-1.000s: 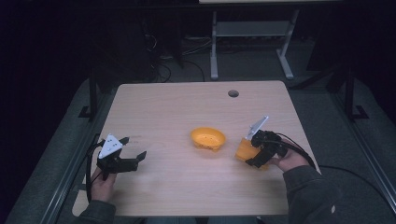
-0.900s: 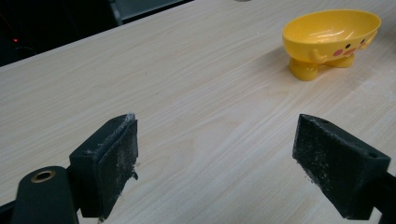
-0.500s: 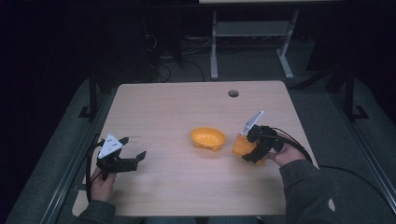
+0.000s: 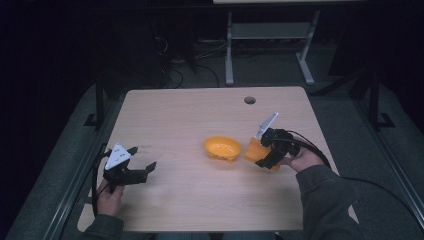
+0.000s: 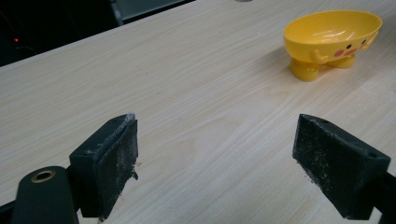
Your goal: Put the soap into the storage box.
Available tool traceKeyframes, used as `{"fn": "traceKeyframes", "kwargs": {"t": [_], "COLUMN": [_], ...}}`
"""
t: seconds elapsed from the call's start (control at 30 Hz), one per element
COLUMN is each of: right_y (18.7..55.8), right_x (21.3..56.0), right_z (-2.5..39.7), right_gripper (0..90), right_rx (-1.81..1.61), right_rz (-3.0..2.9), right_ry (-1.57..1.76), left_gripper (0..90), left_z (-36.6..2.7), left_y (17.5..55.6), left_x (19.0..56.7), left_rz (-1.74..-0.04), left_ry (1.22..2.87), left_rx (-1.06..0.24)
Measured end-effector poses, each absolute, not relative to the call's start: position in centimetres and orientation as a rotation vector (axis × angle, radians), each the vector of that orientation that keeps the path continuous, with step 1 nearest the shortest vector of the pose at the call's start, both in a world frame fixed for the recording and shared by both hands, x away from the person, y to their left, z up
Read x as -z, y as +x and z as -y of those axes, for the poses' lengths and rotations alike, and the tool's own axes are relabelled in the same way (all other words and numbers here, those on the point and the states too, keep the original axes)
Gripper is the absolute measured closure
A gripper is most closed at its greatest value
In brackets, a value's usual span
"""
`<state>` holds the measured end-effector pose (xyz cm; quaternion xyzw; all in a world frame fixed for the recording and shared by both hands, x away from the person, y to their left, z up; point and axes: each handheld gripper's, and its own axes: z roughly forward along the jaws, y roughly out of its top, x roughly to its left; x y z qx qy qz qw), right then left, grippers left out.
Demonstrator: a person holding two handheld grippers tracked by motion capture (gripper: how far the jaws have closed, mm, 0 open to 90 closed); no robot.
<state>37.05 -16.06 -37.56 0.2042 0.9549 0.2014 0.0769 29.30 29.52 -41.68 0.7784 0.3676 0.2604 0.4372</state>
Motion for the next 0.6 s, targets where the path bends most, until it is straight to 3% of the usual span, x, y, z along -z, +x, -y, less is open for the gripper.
{"fn": "traceKeyframes", "kwargs": {"t": [0.6], "right_y": [38.2], "right_x": [36.3], "right_z": [15.0], "right_gripper": [20.6], "right_rx": [-0.604], "right_rz": [-2.864], "right_ry": [0.587], "left_gripper": [13.4], "left_z": [-29.6], "left_y": [29.3], "left_x": [41.6], "left_rz": [-0.914], "left_ry": [1.934], "left_rx": [-0.651]}}
